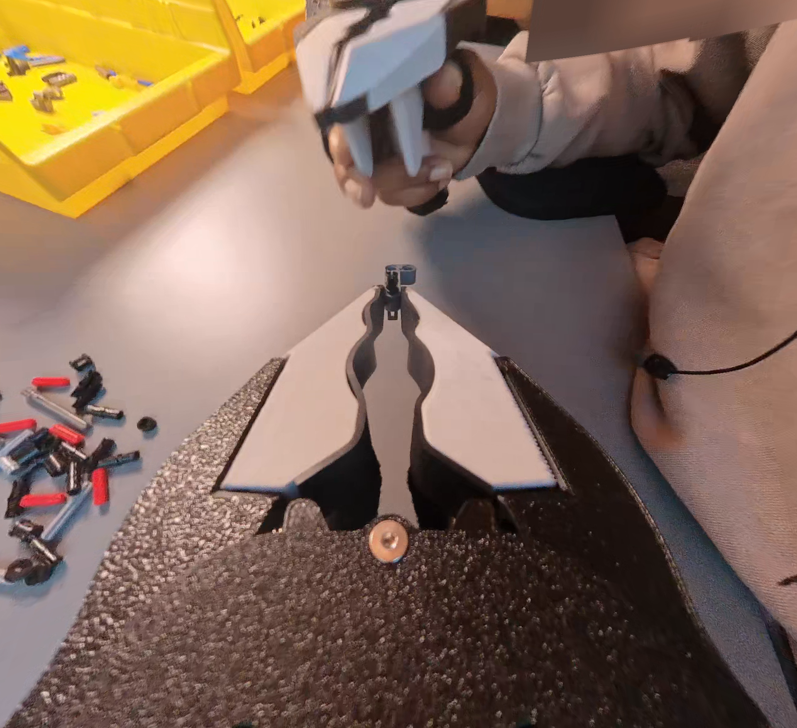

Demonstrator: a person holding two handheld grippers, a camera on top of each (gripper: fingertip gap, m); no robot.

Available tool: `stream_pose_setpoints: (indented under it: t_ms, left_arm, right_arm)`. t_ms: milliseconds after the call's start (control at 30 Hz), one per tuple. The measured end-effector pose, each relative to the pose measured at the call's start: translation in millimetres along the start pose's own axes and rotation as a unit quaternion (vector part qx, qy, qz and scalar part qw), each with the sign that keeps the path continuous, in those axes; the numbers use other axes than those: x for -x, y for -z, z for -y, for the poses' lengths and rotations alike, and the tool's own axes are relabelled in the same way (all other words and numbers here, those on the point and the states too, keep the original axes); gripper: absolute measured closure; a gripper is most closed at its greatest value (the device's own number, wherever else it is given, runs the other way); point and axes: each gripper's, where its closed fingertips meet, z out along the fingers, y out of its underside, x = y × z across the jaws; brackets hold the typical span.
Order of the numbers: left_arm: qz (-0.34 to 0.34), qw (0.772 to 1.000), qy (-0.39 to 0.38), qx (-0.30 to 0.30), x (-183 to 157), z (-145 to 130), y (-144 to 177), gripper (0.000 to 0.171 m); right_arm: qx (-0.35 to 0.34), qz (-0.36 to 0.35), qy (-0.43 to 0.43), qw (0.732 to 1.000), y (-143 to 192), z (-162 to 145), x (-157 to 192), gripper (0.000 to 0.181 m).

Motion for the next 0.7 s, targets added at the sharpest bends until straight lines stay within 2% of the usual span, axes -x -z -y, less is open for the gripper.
stream_pose_setpoints:
  t_ms: [100, 133, 200, 400, 600, 700]
  left_arm:
    - [0.000, 0.999, 0.028, -0.023, 6, 4, 3, 0.164]
    - [0.005, 0.999, 0.027, -0.028, 9, 6, 4, 0.164]
    - [0.002, 0.999, 0.032, -0.041, 9, 9, 6, 0.164]
    - [0.015, 0.998, 0.012, -0.064, 7, 19, 12, 0.164]
    - [0.039, 0.997, -0.008, -0.068, 7, 20, 15, 0.165]
    - [0.042, 0.996, -0.016, -0.079, 6, 24, 18, 0.165]
  right_arm:
    - [0.035, -0.023, 0.053, 0.998, 2, -6, -7, 0.180]
    - [0.054, -0.019, 0.058, 0.997, -1, -13, -6, 0.170]
    - [0.071, -0.006, 0.051, 0.996, -6, -23, -1, 0.163]
    - [0.112, 0.009, 0.064, 0.992, -17, -42, 9, 0.172]
    - [0.108, 0.014, 0.058, 0.992, -18, -42, 11, 0.173]
    - [0.095, 0.019, 0.027, 0.995, -19, -39, 11, 0.178]
